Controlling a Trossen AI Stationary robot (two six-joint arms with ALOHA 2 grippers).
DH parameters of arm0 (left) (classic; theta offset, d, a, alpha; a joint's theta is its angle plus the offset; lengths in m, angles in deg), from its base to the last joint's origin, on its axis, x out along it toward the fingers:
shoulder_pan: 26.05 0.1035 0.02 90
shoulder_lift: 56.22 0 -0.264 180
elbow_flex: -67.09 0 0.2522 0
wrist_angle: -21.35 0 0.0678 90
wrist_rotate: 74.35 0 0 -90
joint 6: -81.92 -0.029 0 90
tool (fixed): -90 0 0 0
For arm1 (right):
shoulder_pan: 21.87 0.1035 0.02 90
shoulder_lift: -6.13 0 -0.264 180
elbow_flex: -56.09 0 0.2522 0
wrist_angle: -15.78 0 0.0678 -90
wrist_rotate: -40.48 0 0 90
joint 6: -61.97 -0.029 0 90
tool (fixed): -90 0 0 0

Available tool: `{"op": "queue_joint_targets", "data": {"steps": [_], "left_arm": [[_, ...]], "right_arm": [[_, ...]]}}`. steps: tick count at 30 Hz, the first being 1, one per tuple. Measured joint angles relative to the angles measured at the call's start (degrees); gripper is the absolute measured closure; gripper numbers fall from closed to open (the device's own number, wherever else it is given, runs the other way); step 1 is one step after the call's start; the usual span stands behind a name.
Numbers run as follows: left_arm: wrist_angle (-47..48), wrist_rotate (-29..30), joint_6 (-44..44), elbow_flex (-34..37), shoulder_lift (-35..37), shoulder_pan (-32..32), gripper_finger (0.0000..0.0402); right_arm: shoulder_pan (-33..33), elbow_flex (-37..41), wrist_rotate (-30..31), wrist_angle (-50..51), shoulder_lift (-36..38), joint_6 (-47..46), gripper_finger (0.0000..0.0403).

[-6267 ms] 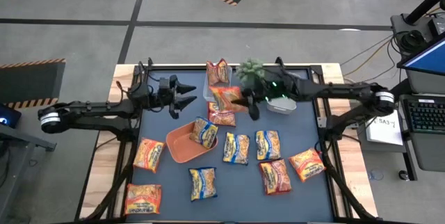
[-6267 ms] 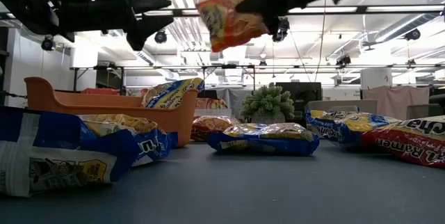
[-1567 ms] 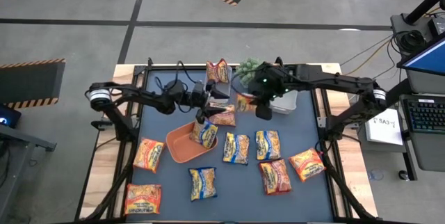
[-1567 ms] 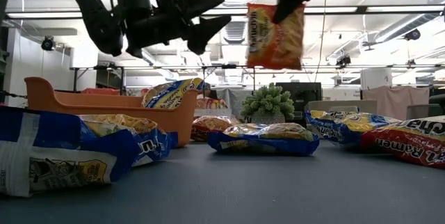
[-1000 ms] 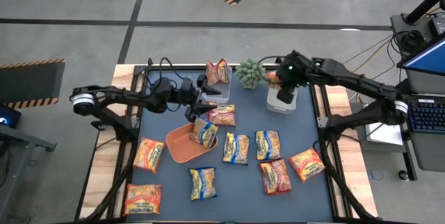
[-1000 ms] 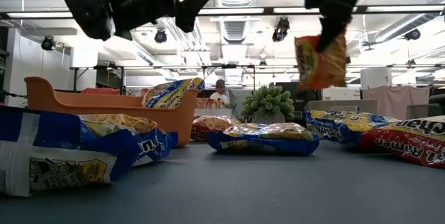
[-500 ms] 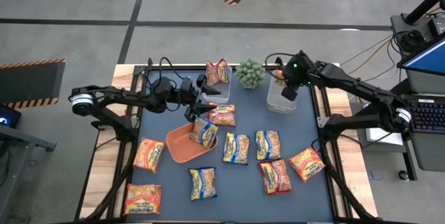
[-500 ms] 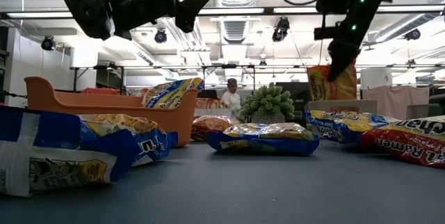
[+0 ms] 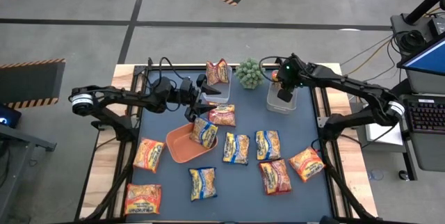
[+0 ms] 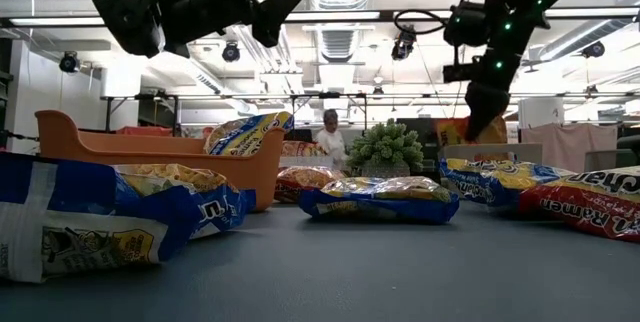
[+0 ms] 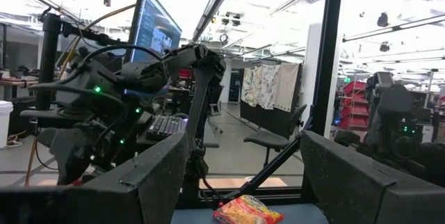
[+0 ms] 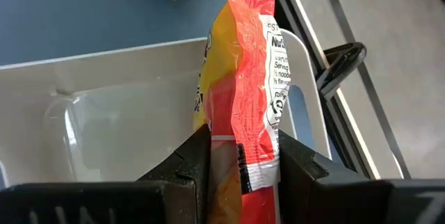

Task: Sort Maruchan noodles
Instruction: Put the orange noodle pack into the gray bin

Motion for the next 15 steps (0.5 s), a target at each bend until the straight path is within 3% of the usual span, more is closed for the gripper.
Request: {"op": "queue_joint_targets", "data": {"steps": [7,15], "left_arm": [[0.00,0.00,0.01,0.00,0.00,0.00,0.0139],[-0.02,-0.02,0.00,0.00,0.00,-0.01,0.0139]], "right_arm": [[0.00,0.00,0.28,-3.39,-2.55,-0.28,0.0276],[0.01,0.00,5.32,-3.63,-4.01,0.09,0.0232]]}}
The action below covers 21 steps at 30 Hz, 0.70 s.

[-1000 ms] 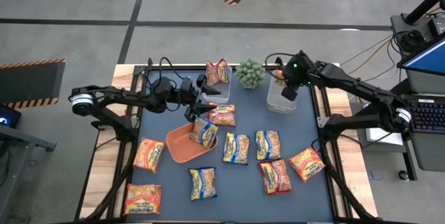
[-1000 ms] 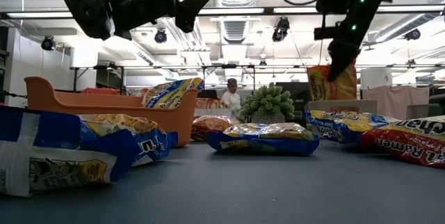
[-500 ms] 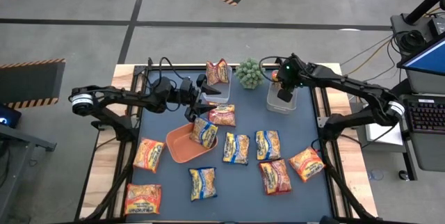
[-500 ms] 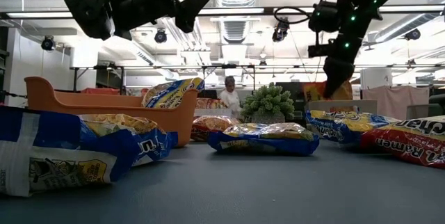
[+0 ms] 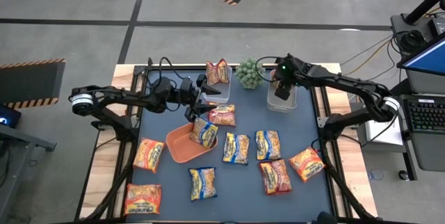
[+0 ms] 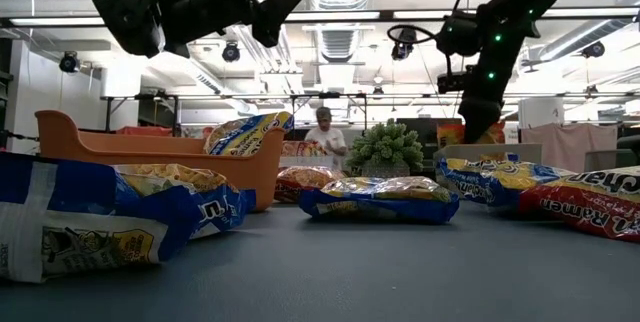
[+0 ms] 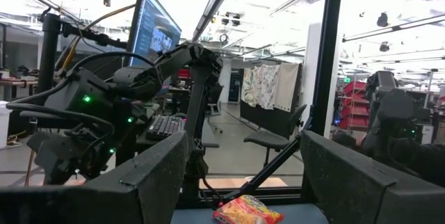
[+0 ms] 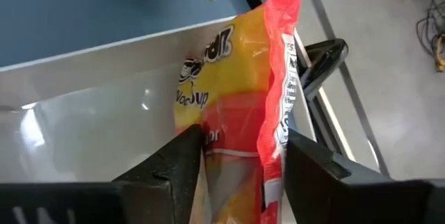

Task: Sort Maruchan noodles
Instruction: Put the orange noodle pack into the gray bin, then put the red noodle pack into the transparent bin

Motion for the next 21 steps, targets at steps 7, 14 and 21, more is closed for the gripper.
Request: {"op": "queue_joint_targets", "data": {"steps": [7,14,21], "left_arm": [[0.00,0.00,0.00,0.00,0.00,0.01,0.0139],[-0.02,0.44,0.00,0.00,-0.02,0.02,0.0139],[-0.03,0.54,0.02,0.00,-0.02,0.01,0.0139]], "right_arm": [[-0.01,-0.41,6.78,-0.07,0.54,2.88,0.0216],[0.01,-2.00,6.66,-0.61,0.57,6.08,0.0220],[0.01,-3.77,7.07,-1.57,0.57,8.01,0.0221]]}}
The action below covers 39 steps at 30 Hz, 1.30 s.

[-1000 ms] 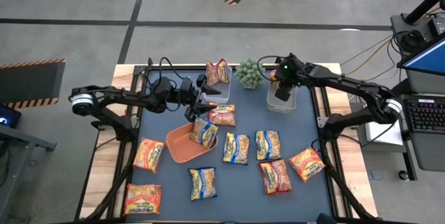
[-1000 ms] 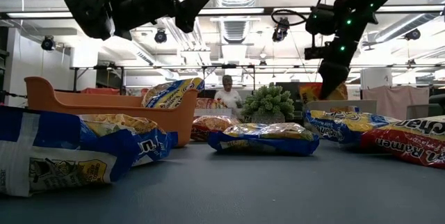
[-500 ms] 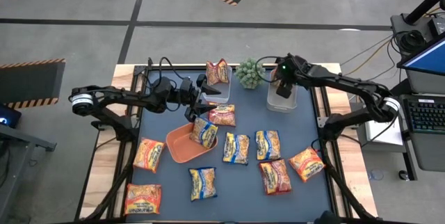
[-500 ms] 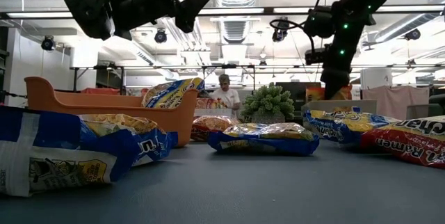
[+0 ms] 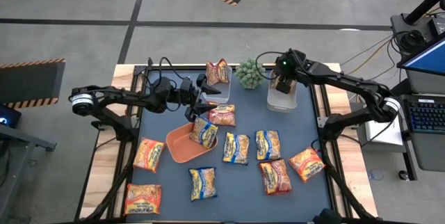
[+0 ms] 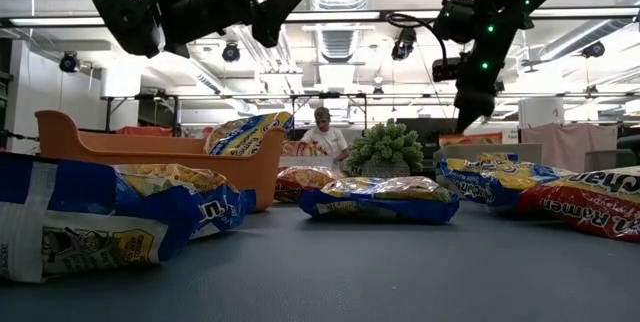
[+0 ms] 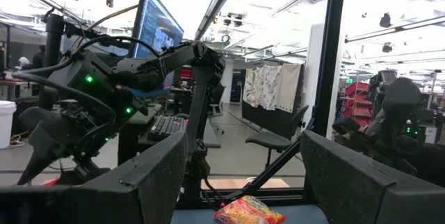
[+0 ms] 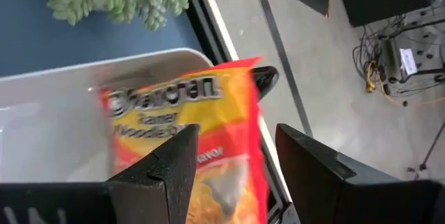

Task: Sort Maruchan noodles
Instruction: Put the red noodle pack into the transparent bin

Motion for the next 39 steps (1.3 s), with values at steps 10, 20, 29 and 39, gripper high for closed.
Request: {"op": "queue_joint_targets", "data": {"steps": [10,20,29,39], "left_arm": [[6.36,0.07,0.46,0.00,0.03,0.01,0.0139],[21.65,0.72,0.50,-0.02,0.37,0.02,0.0139],[42.57,0.89,-2.08,-3.42,3.24,-0.01,0.0147],[87.62,18.42,-14.12,-15.64,2.16,0.33,0.0190]], "right_arm": [[0.88,-5.62,-9.84,3.45,1.60,-11.02,0.0220],[9.46,-4.96,-24.99,2.47,4.84,-31.50,0.0231],[22.96,-4.04,-24.56,-6.80,2.20,-48.78,0.0250],[29.77,-3.38,-24.49,-13.67,-8.07,-58.81,0.0270]]}}
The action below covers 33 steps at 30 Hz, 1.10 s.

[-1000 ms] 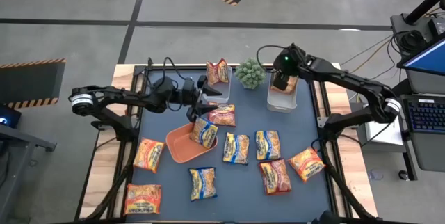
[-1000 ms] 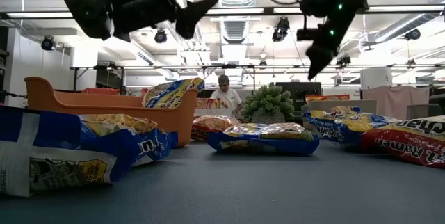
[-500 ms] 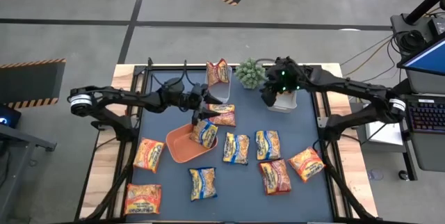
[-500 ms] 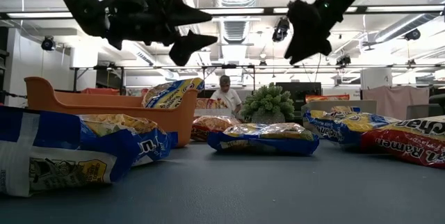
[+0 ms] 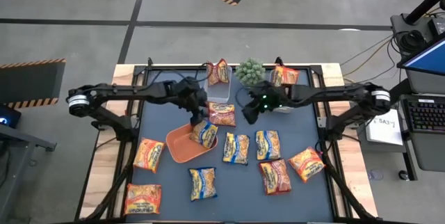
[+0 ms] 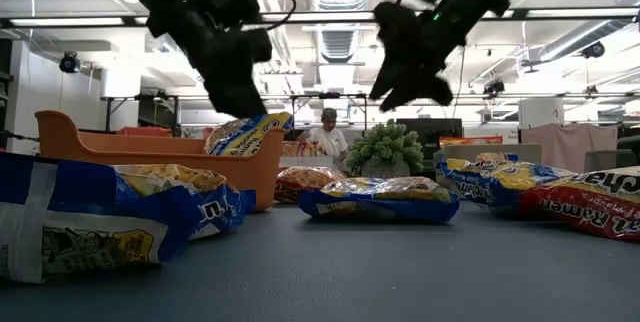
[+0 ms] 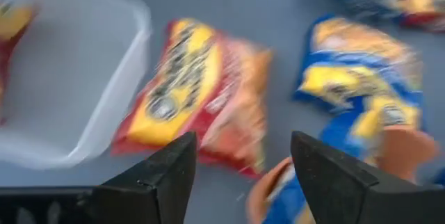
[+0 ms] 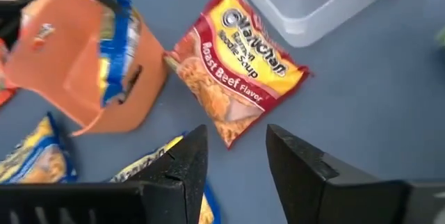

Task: Sort Maruchan noodles
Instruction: Put the red noodle pack into the transparent bin

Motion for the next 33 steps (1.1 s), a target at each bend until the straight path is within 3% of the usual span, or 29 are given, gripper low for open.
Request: {"op": "queue_joint_targets", "data": {"steps": [5,10,19,33], "left_arm": [[3.51,1.60,8.93,-0.95,-1.04,3.17,0.0224],[2.84,1.23,10.10,-0.74,-1.31,5.00,0.0258],[-3.80,1.10,10.92,-0.64,-5.83,4.88,0.0307],[-5.14,1.14,12.72,-1.78,-13.16,4.82,0.0352]], "right_arm": [[0.07,0.05,0.00,-3.36,-6.61,-2.13,0.0279],[-0.11,0.11,0.01,-6.85,-10.90,-3.98,0.0273],[-0.21,0.11,1.41,-10.96,-14.19,-4.90,0.0211],[-0.48,2.41,1.66,-16.20,-15.56,-6.57,0.0143]]}}
